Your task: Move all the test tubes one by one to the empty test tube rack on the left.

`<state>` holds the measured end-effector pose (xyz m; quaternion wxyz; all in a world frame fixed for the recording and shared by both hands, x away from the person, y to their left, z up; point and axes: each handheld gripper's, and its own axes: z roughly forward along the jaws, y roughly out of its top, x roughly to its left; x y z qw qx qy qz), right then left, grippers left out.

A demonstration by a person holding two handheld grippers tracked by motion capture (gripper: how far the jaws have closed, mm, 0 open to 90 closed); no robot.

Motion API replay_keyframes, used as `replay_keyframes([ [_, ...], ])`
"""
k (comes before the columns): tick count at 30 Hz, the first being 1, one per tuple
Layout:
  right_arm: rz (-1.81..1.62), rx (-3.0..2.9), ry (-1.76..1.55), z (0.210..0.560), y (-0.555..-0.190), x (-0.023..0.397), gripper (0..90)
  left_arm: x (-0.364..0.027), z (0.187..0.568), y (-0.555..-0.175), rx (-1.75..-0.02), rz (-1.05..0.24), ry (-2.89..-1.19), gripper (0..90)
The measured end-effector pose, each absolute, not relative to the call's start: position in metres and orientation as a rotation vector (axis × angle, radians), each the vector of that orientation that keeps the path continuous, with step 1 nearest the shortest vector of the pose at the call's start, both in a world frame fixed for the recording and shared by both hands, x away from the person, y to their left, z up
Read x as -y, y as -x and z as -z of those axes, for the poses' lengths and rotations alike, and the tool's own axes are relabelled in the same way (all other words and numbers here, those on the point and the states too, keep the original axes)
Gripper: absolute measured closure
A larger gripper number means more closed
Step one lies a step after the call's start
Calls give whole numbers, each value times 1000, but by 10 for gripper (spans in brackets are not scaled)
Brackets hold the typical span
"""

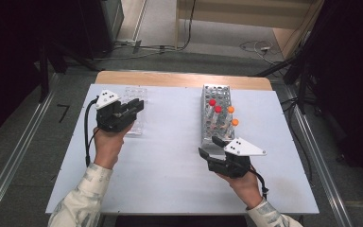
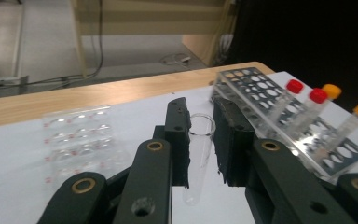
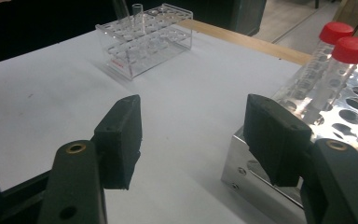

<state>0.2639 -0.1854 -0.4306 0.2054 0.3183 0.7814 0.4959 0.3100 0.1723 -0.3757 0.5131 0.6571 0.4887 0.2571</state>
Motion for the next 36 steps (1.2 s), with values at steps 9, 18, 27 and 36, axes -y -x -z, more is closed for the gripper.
replay_keyframes([
  [9, -1372, -2166, -913, 431, -266, 194, 320, -186, 380, -318, -1240, -697, -1576, 767],
  [18, -1365, -2165, -940, 431, -268, 195, 271, -186, 385, -323, -1264, -757, -1588, 767],
  [27, -1362, -2166, -938, 431, -268, 196, 270, -179, 392, -327, -1269, -781, -1626, 766],
  [36, -1360, -2167, -935, 431, -267, 195, 271, -173, 404, -329, -1280, -792, -1665, 765],
])
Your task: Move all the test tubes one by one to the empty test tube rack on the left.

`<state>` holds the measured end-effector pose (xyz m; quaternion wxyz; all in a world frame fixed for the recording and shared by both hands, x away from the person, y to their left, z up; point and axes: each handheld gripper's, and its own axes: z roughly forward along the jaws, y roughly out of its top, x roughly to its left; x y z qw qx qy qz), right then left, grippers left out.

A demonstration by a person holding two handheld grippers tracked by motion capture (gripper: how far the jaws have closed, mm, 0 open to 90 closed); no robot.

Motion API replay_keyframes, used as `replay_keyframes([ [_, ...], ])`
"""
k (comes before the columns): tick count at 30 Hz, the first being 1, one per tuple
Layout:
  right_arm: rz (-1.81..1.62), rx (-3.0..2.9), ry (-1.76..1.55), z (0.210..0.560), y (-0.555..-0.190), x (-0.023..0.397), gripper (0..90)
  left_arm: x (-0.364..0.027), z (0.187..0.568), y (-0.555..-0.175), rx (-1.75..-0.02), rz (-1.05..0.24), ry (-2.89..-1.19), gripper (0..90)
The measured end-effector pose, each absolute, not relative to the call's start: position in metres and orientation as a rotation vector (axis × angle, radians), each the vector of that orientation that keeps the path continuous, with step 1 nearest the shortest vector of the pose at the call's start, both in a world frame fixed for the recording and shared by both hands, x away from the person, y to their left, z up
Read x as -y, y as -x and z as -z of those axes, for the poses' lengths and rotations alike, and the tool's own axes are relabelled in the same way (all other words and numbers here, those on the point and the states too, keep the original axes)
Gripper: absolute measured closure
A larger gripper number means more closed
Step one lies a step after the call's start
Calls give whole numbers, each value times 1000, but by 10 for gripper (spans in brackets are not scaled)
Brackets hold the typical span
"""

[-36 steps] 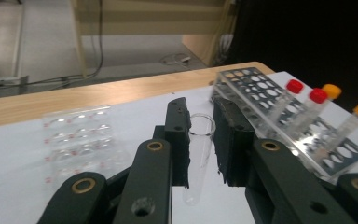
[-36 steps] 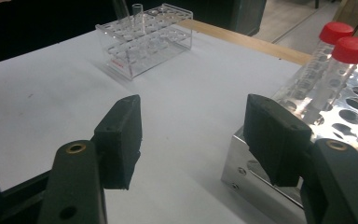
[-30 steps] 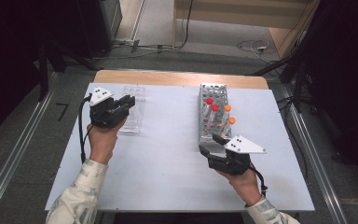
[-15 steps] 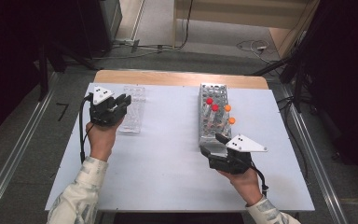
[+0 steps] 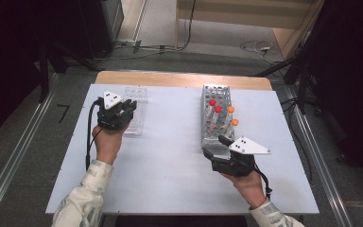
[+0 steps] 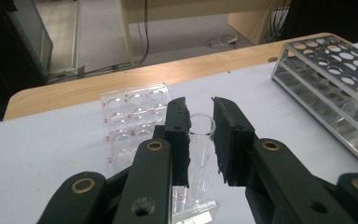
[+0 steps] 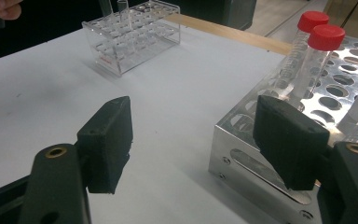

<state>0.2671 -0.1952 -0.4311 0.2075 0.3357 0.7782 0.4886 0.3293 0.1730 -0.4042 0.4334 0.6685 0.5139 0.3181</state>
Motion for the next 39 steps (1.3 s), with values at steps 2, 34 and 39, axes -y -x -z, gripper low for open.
replay_keyframes([
  [2, -1361, -2167, -937, 431, -267, 195, 272, -172, 408, -330, -1285, -792, -1674, 765],
  [34, -1331, -2110, -999, 431, -277, 212, 273, -181, 409, -318, -1353, -649, -1533, 155],
  [39, -1311, -2063, -1051, 431, -282, 225, 277, -180, 409, -315, -1336, -607, -1549, 110],
])
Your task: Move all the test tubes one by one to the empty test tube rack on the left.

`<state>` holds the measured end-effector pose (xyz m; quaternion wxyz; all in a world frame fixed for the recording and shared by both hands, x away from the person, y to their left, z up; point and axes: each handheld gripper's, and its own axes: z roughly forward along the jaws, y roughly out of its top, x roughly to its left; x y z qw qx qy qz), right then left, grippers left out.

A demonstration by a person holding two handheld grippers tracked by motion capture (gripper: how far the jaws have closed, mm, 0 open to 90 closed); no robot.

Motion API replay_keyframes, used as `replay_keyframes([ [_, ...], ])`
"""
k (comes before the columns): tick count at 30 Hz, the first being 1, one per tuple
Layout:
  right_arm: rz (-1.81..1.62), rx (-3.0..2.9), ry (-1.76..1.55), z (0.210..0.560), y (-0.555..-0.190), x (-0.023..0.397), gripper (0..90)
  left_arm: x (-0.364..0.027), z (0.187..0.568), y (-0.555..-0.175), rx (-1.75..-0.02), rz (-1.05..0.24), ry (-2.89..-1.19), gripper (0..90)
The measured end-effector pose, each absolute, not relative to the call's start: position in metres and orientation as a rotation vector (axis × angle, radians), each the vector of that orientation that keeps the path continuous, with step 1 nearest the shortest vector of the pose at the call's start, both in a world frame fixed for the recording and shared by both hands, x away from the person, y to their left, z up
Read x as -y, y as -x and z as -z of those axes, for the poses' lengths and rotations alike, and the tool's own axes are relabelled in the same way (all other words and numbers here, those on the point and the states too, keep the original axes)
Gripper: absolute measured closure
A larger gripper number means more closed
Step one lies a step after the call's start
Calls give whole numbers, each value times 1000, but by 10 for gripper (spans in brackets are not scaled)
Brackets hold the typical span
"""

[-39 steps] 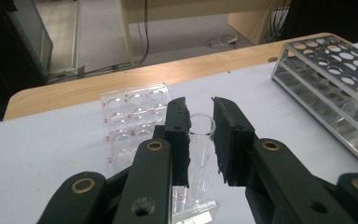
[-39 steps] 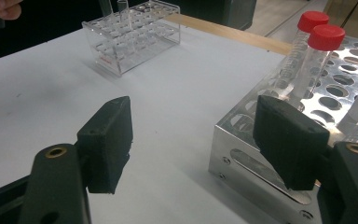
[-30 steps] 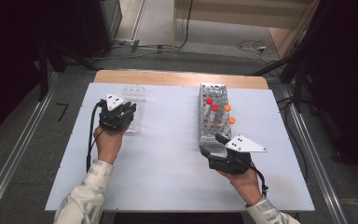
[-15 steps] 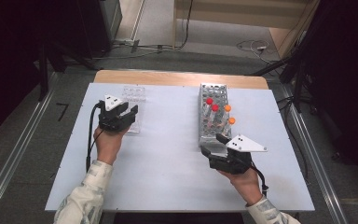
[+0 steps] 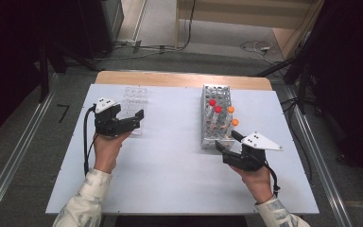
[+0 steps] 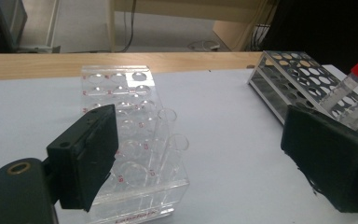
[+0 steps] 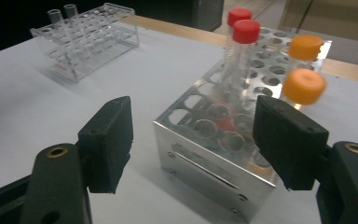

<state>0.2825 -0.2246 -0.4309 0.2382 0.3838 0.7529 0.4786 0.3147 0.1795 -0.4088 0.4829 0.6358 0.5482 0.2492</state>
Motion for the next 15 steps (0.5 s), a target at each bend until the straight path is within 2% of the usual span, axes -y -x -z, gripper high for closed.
replay_keyframes([
  [8, -1262, -1980, -1126, 438, -298, 242, 304, -182, 414, -316, -1369, -580, -1545, 102],
  [15, -1222, -1958, -1192, 454, -321, 247, 388, -180, 413, -315, -1359, -583, -1546, 103],
])
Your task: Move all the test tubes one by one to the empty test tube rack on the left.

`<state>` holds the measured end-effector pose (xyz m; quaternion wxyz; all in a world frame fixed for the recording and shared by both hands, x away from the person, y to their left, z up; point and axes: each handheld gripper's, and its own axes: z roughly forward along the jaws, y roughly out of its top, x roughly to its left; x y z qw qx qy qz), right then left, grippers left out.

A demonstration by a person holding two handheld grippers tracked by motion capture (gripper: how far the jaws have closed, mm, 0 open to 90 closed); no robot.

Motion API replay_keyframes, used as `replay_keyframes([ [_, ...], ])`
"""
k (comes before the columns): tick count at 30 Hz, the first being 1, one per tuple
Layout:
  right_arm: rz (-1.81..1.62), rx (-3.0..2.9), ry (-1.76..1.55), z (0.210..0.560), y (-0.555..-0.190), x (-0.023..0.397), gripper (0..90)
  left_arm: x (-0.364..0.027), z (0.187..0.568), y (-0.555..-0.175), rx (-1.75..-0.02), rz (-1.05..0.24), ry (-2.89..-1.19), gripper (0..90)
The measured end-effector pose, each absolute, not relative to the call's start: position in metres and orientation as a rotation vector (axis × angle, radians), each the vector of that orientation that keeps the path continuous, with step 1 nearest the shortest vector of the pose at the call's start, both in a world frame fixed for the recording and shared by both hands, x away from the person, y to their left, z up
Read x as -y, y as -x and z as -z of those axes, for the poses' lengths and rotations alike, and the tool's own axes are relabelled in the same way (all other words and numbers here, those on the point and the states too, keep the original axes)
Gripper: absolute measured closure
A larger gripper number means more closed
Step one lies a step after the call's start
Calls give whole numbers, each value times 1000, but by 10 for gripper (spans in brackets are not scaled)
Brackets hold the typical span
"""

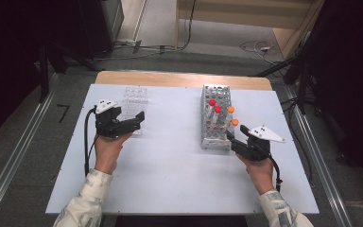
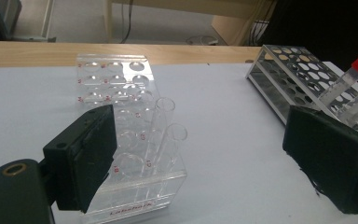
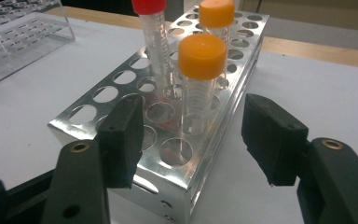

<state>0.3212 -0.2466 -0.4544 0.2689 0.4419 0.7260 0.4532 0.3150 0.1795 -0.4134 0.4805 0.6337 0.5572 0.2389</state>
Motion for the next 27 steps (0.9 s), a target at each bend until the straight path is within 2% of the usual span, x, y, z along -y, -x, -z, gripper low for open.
replay_keyframes([
  [7, -1236, -1937, -1202, 459, -329, 244, 524, -179, 414, -315, -1359, -583, -1552, 105],
  [27, -1219, -1935, -1181, 463, -333, 240, 709, -175, 416, -316, -1358, -583, -1566, 111],
])
